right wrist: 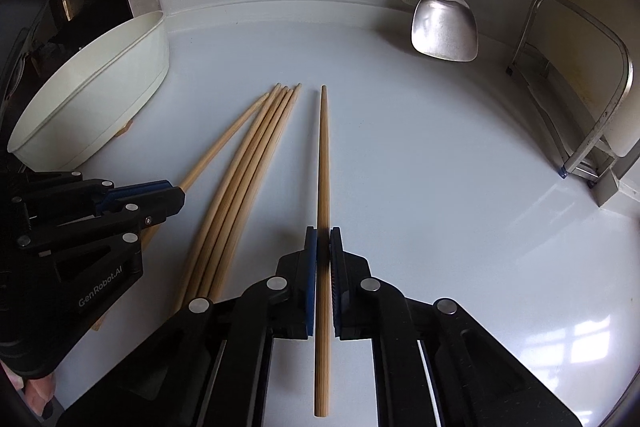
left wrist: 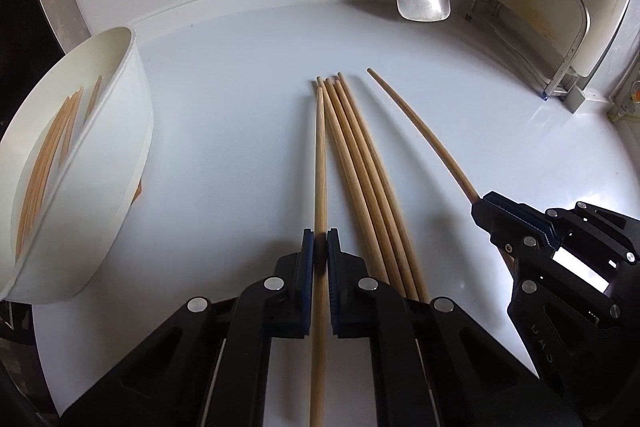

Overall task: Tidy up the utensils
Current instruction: 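Carry the chopstick in the left tool into the basin while the right tool carries its own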

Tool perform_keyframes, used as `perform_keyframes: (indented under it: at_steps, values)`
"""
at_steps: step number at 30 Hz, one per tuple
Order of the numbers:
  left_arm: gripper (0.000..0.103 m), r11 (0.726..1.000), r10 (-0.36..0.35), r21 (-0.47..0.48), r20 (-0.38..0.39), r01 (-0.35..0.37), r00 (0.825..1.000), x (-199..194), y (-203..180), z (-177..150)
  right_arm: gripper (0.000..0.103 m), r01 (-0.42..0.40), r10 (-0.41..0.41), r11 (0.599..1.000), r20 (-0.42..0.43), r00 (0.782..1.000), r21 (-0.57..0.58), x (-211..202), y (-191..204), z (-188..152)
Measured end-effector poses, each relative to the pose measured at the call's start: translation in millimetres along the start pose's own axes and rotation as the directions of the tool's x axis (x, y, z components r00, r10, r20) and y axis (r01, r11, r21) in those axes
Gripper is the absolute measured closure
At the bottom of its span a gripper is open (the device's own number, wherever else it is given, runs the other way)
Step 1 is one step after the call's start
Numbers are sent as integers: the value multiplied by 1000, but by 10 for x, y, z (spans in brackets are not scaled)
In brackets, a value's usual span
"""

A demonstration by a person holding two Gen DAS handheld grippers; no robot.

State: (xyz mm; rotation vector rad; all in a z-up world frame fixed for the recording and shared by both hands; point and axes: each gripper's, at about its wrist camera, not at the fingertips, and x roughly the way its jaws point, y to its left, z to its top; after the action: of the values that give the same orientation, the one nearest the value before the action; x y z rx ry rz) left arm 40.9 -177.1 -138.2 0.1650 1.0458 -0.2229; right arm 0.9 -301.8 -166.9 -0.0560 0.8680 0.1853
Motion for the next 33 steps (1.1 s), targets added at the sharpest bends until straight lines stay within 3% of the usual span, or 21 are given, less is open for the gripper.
perform_keyframes:
  at_steps: [9,13,17,24,33]
  values:
    - [96,999,-45,10,66,45,997,-652,285,256,97,-3,1,997,29,1000,78,-472,84,329]
    - [96,1000,-8,-21,99,10,995,-910,689,387,97,-7,3,996,51,999,91,-668,283,496]
    - [96,993,58,-112,103,-46,993,-1055,1318,439,97,-41,34,994,69,997,103,-768,583,653]
    - [96,975,139,-183,83,-122,987,-1168,2187,343,97,-122,116,985,59,992,119,-565,1217,961]
    - [96,967,117,-233,50,-102,992,-939,2823,349,97,-164,163,986,15,986,32,-199,2100,1399]
